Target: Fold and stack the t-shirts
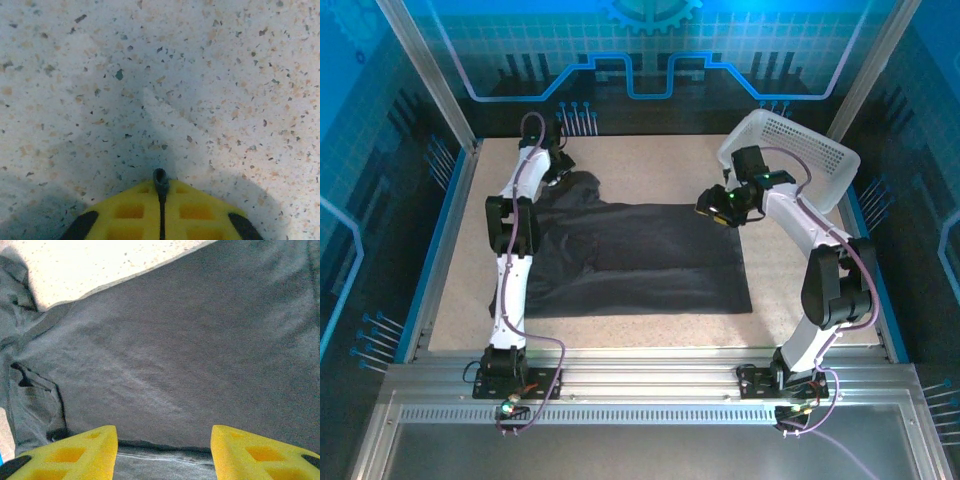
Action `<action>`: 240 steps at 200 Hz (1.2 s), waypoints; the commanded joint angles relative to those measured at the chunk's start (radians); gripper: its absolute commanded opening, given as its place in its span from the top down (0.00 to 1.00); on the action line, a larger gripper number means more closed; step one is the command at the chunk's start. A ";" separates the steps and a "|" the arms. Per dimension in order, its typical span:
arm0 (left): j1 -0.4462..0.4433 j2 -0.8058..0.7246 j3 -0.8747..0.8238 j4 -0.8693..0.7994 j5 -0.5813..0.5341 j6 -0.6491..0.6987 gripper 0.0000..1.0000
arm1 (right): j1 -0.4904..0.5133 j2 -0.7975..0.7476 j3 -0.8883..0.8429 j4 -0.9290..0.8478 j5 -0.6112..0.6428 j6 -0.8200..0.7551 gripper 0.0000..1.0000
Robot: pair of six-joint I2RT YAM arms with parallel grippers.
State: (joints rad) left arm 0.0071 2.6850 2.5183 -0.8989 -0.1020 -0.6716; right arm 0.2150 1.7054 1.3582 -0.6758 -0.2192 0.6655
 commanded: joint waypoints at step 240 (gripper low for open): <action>-0.041 -0.591 -0.531 0.139 0.112 -0.017 1.00 | -0.039 0.544 0.390 -0.094 0.537 0.179 0.56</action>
State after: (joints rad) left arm -0.0257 2.1445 1.9980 -0.7712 -0.0093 -0.7040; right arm 0.1822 2.2337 1.7752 -0.6464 0.3008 0.8223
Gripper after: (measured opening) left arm 0.054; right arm 0.421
